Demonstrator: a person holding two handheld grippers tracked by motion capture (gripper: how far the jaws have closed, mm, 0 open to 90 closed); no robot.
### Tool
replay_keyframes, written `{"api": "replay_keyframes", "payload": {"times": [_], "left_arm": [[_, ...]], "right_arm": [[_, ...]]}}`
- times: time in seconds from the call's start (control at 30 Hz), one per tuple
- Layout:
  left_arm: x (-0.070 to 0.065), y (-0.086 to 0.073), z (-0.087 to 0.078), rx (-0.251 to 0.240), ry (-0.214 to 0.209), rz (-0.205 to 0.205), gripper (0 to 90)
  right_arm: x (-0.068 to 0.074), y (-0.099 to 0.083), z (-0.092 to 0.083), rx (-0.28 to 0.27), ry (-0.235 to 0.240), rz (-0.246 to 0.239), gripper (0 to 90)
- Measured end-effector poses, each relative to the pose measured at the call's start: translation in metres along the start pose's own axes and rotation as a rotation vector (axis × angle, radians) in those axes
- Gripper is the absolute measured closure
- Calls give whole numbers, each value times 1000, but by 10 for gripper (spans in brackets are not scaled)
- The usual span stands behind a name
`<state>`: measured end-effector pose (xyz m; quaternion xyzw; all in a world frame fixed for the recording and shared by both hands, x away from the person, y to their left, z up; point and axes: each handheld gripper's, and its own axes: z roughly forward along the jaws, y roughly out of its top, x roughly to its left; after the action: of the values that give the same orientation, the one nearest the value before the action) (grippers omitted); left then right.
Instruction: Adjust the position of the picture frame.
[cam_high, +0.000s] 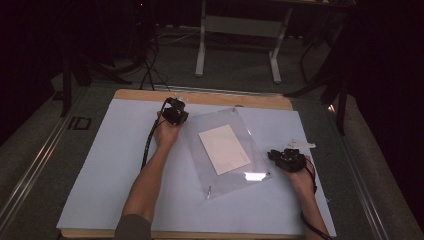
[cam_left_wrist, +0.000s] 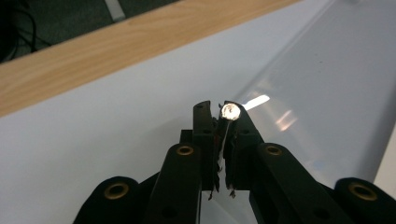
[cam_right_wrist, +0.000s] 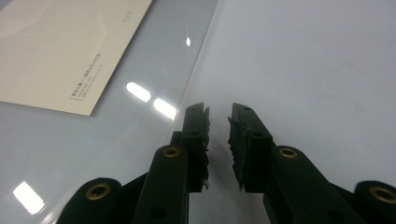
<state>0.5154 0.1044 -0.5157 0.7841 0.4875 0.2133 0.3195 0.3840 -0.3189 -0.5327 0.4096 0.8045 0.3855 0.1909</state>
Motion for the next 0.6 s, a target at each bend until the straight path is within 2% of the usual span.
{"api": "replay_keyframes", "payload": {"times": [0.03,0.07,0.13,0.17,0.23,0.27,0.3,0.43,0.6], "left_arm": [[0,0,0,0,0,0,845],[2,-5,2,-25,-11,-25,845],[1,-6,2,-31,-15,-10,830],[1,-7,1,-28,-29,-9,768],[1,-8,-1,-31,-30,-10,617],[0,-12,-8,-60,-26,-24,617],[1,-14,-11,-67,-36,-36,587],[-2,-29,-30,-130,-65,-76,567],[-12,-50,-54,-168,-168,-82,555]], "right_arm": [[0,0,0,0,0,0,759],[0,0,0,2,-1,-2,759],[-1,-1,1,7,1,1,756],[-1,-1,2,9,0,1,751],[-1,-1,2,9,0,0,750],[0,-1,3,9,-1,-2,746],[0,-1,2,8,-2,0,740],[1,-1,2,7,-3,-1,737],[3,-1,3,11,2,-2,731]]}}
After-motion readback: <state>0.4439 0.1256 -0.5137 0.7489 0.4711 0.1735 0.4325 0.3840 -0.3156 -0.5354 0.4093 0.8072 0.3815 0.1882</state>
